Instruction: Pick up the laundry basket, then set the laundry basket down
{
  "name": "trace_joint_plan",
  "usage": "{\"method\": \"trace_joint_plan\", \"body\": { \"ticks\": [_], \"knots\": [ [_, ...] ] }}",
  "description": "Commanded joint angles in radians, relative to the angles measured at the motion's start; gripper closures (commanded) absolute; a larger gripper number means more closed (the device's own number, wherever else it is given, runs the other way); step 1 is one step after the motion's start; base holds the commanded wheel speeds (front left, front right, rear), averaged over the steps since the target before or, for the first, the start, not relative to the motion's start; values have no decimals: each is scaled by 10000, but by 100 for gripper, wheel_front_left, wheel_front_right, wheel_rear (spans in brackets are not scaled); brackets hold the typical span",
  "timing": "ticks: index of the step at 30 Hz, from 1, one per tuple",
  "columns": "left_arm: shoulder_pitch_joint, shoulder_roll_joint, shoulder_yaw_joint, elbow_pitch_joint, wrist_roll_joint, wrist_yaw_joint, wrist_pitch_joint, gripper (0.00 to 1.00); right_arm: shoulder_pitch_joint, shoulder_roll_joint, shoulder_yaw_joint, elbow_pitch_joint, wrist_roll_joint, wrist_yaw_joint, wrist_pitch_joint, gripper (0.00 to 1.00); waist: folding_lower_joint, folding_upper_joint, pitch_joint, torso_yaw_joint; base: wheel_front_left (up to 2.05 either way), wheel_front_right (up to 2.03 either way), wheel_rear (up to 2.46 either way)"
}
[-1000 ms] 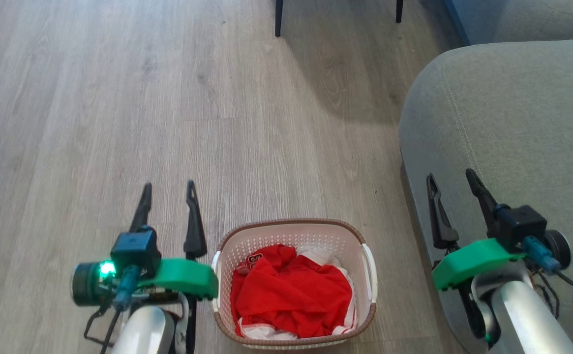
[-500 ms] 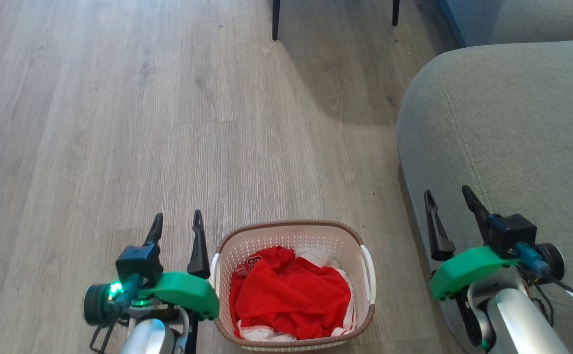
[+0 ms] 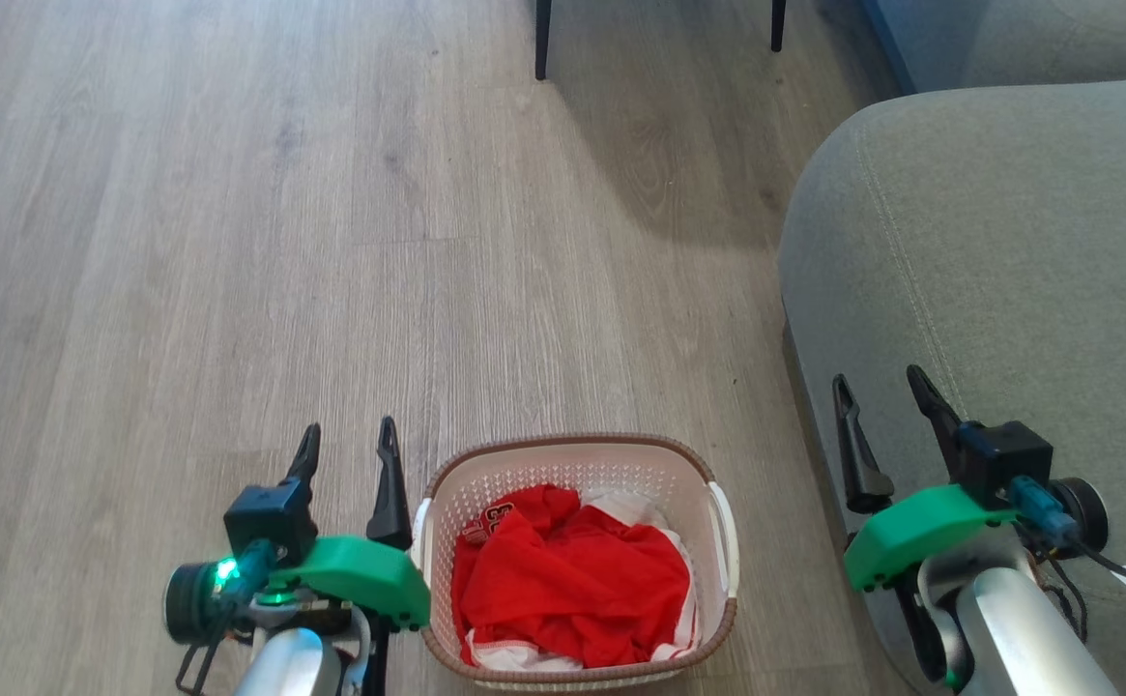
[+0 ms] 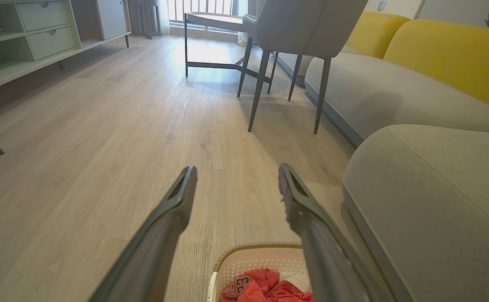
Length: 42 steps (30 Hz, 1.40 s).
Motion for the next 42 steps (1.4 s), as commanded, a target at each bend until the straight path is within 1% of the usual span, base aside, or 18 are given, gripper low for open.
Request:
{"method": "trace_joint_plan", "body": {
  "ticks": [1,7,10,12,18,22,26,29,33,37,42],
  "knots": [
    [-343,-16,269,-315,-50,11,-51,0,-313,-78,194,-285,-53,71,-132,0,0,0,6,-1,0,0,0],
    [-416,-16,207,-259,-80,-43,-51,0,-314,-76,161,-285,-39,71,-132,0,0,0,109,16,0,0,0],
    [-448,-16,233,-246,-305,-49,-51,0,-388,-94,170,-303,-17,71,-132,0,0,0,289,10,0,0,0],
    [-500,-16,202,-42,-450,-95,-51,0,-475,-102,193,-294,15,71,-132,0,0,0,494,-1,0,0,0],
    [-1022,-16,29,544,-356,84,-51,0,-794,-185,406,26,189,71,-132,0,0,0,1308,40,0,0,0],
    [-1423,-16,-175,901,-429,103,-51,0,-1128,-274,577,346,516,71,-132,0,0,0,1997,82,0,0,0],
    [-1886,-16,-411,1519,-480,63,-51,0,-1607,-424,810,879,791,71,-132,0,0,0,2748,115,0,0,0],
    [-2314,-16,-573,2263,-534,138,-51,0,-2067,-521,1059,1358,1060,71,-132,0,0,0,3304,125,0,0,0],
    [-2962,-16,-756,3090,-712,85,-51,0,-2743,-502,1391,2292,1907,71,-132,0,0,0,4033,131,0,0,0],
    [-3585,-16,-1041,3919,-984,-52,-51,0,-3515,-668,2043,3158,2310,71,-132,0,0,0,4743,169,0,0,0],
    [-4212,-16,-1368,4841,-1322,-146,-51,0,-4147,-730,2663,3847,2728,71,-132,0,0,0,5334,187,0,0,0]
  ]
}}
